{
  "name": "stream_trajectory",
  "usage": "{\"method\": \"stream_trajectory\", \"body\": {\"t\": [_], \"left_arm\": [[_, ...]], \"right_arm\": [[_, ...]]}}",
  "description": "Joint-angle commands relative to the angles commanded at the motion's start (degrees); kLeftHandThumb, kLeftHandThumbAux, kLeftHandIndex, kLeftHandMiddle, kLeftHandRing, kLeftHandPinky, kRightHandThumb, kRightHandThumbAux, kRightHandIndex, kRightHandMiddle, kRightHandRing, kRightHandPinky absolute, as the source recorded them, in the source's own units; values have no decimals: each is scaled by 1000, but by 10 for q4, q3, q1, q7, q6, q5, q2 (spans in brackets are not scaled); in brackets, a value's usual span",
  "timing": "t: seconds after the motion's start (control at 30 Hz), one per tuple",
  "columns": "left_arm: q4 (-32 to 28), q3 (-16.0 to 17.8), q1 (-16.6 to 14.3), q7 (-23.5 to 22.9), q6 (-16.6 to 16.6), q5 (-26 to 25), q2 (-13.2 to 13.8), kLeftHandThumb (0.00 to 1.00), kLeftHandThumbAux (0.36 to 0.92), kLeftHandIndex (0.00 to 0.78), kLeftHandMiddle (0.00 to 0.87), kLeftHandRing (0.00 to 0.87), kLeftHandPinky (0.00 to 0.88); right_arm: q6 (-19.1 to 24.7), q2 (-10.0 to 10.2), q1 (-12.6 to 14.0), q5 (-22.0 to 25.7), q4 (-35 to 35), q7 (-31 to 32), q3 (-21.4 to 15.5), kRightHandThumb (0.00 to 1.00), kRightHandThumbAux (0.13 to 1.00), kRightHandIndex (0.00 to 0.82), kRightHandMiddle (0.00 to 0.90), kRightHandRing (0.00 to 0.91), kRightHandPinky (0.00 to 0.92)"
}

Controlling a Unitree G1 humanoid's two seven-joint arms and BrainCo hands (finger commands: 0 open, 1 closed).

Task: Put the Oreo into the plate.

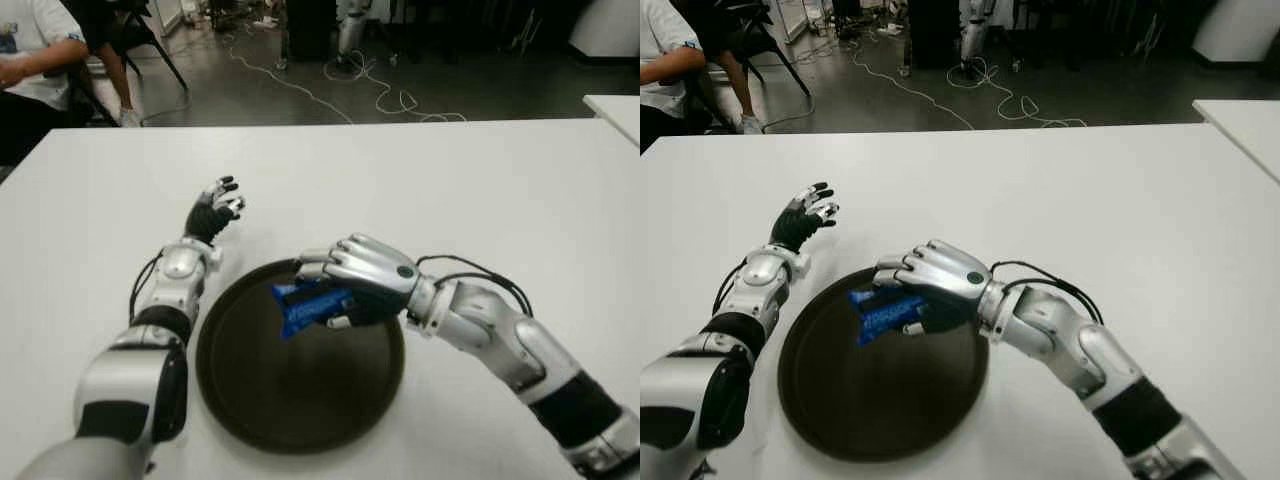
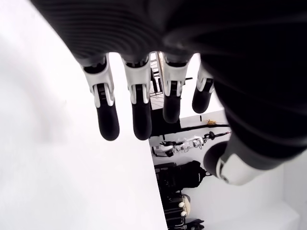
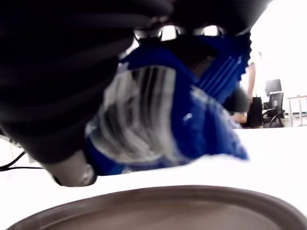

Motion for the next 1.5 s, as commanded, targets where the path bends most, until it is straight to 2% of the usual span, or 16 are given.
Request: {"method": "stream_trajectory", "body": {"t": [0.07, 0.13, 0.17, 0.23, 0.27, 0.3, 0.33, 0.43, 0.57, 0.83, 1.2, 1.43, 1.5], "left_arm": [[0, 1, 0, 0, -1, 0, 0, 190, 631, 45, 136, 183, 251], [0, 1, 1, -1, -1, -1, -1, 198, 631, 48, 140, 186, 254], [0, 1, 1, -1, -1, -1, -1, 200, 631, 48, 141, 186, 255], [-1, 2, 1, -1, -2, -2, -1, 204, 635, 50, 142, 188, 260], [-1, 2, 1, -1, -2, -2, -2, 206, 637, 51, 142, 188, 261], [-1, 2, 1, 0, -2, -2, -2, 208, 640, 50, 141, 187, 261], [-1, 2, 1, 0, -3, -2, -2, 209, 642, 50, 141, 187, 261], [-2, 1, 1, 1, -3, -1, -2, 210, 645, 45, 137, 184, 253], [-2, 1, 2, 1, -4, -1, -2, 212, 646, 44, 136, 182, 244], [-2, 1, 0, 3, -2, -1, -3, 224, 654, 43, 137, 187, 254], [-2, 1, 1, 7, -4, -1, -4, 234, 666, 48, 146, 190, 253], [-2, 0, 1, 9, -4, 1, -3, 223, 662, 47, 143, 186, 251], [-2, -3, 1, 13, -1, 4, -3, 221, 656, 49, 146, 189, 251]], "right_arm": [[-18, 9, 6, 8, 13, -20, -6, 816, 696, 367, 519, 465, 473], [-30, 16, 9, 12, 22, -34, -9, 735, 717, 385, 353, 334, 345], [-34, 19, 11, 10, 26, -43, -11, 723, 720, 387, 330, 316, 327], [-38, 23, 13, 5, 29, -56, -14, 361, 712, 183, 205, 195, 195], [-39, 25, 14, 4, 31, -60, -15, 296, 709, 152, 183, 174, 175], [-40, 25, 14, 2, 33, -62, -16, 189, 691, 97, 138, 130, 138], [-41, 25, 14, 1, 34, -63, -16, 121, 677, 62, 108, 102, 115], [-40, 19, 5, 2, 46, -52, -20, 39, 622, 20, 40, 38, 65], [-48, 25, -13, -5, 90, -50, -10, 10, 582, 5, 10, 9, 31], [-50, 23, -24, 22, 117, 3, -6, 0, 558, 0, 0, 0, 16], [-17, 25, -35, 15, 136, 48, -7, 0, 472, 0, 0, 0, 0], [2, 19, -55, 19, 147, 49, -22, 0, 430, 0, 0, 0, 0], [16, 15, -79, 15, 179, 7, -51, 0, 413, 0, 0, 0, 0]]}}
